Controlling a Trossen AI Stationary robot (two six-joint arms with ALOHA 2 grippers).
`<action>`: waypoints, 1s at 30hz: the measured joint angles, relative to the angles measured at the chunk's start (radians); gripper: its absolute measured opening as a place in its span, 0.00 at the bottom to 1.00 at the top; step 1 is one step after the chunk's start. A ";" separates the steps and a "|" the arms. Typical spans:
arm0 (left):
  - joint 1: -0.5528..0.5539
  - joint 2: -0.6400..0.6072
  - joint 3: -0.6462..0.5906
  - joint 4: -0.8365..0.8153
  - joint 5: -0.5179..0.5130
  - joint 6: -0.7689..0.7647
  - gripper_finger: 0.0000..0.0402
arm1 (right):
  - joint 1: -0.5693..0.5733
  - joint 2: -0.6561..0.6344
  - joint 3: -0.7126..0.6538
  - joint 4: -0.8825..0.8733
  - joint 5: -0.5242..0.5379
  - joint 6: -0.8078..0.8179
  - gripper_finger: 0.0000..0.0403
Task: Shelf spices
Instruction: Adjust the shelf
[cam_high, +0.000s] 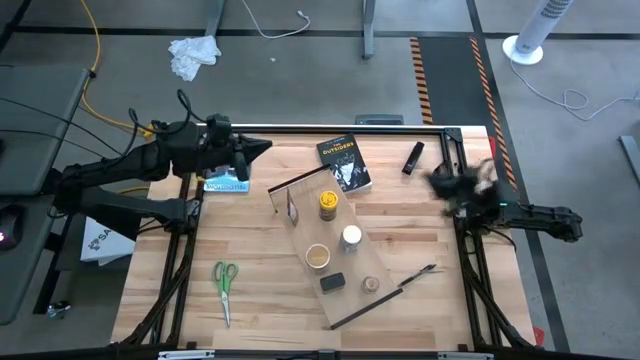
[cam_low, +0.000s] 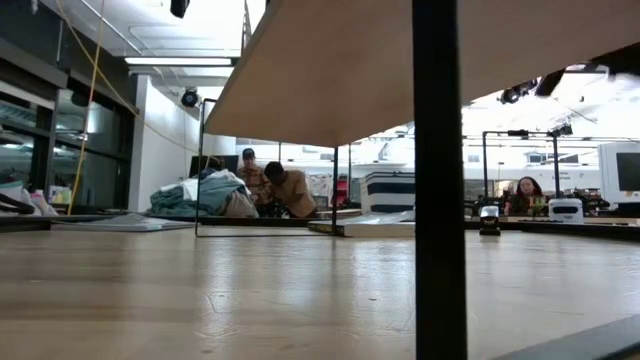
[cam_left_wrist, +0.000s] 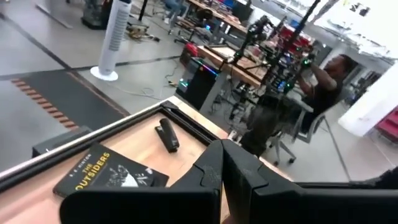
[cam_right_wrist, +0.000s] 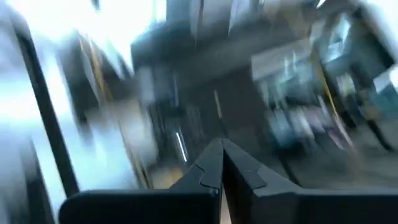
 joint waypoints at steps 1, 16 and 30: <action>0.000 0.001 0.000 0.002 -0.012 -0.002 0.00 | 0.000 0.005 0.015 0.082 0.058 0.067 0.00; 0.120 0.127 0.179 -0.585 0.198 0.261 0.00 | 0.367 0.777 0.930 -1.235 -0.495 0.407 0.00; 0.271 -0.070 -0.003 -0.517 0.374 0.479 0.00 | 1.044 1.290 1.106 -1.190 0.077 1.361 0.00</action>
